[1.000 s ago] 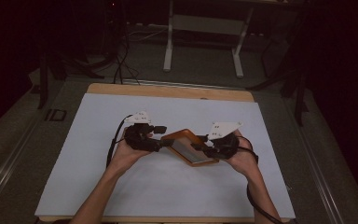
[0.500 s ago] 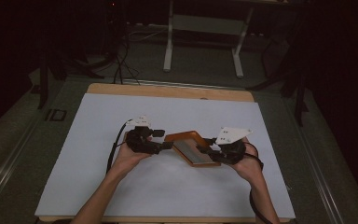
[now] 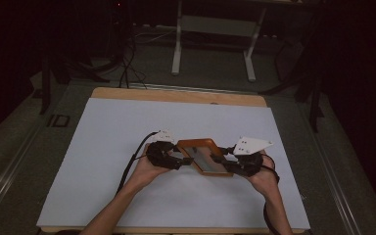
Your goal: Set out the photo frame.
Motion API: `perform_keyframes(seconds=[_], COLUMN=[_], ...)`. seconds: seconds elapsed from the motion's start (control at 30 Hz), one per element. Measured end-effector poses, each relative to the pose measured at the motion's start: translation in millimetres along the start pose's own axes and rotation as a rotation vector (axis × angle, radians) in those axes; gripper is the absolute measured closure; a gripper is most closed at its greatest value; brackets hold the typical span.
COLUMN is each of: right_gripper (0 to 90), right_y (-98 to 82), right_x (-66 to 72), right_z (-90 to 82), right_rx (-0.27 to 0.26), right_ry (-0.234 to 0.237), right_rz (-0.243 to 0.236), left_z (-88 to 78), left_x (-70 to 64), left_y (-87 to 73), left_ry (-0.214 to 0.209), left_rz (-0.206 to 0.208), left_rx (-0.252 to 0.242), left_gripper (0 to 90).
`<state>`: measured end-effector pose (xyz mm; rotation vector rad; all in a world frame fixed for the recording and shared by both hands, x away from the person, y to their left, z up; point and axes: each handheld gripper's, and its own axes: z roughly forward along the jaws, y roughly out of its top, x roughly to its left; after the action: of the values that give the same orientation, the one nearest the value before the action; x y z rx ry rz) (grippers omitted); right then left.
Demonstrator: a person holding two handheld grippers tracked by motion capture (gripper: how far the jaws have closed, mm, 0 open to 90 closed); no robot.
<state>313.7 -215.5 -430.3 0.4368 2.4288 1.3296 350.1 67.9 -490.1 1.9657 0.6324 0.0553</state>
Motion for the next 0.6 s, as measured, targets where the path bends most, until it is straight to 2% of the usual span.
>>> perform_keyframes(seconds=[0.13,0.27,0.3,0.4,0.47,0.6], right_gripper=[68.3,68.3,68.3,68.2,68.0,67.6], right_y=[-0.2,-0.7,-0.8,-1.0,-2.0,-3.8], right_x=[1.7,1.7,1.7,1.4,0.6,-1.8], right_z=[-0.1,-0.3,-0.3,-0.6,-1.6,-4.4], right_rx=[-0.005,-0.010,-0.010,-0.010,-0.009,0.001], right_ry=[0.009,0.024,0.026,0.026,0.026,0.025], right_rz=[-0.016,-0.029,-0.031,-0.031,-0.023,-0.021], left_z=[1.6,1.8,2.3,2.5,1.6,0.8], left_x=[-3.2,-5.9,-7.4,-10.3,-10.4,-16.0], left_y=[0.5,2.2,2.6,2.9,3.2,4.5], left_ry=[0.005,-0.009,-0.010,0.026,0.016,0.038], left_rz=[0.007,0.018,0.028,0.045,0.028,0.057], left_rx=[-0.012,-0.041,-0.044,-0.039,-0.036,-0.027], left_gripper=[34.8,34.8,35.8,39.4,43.0,47.0])
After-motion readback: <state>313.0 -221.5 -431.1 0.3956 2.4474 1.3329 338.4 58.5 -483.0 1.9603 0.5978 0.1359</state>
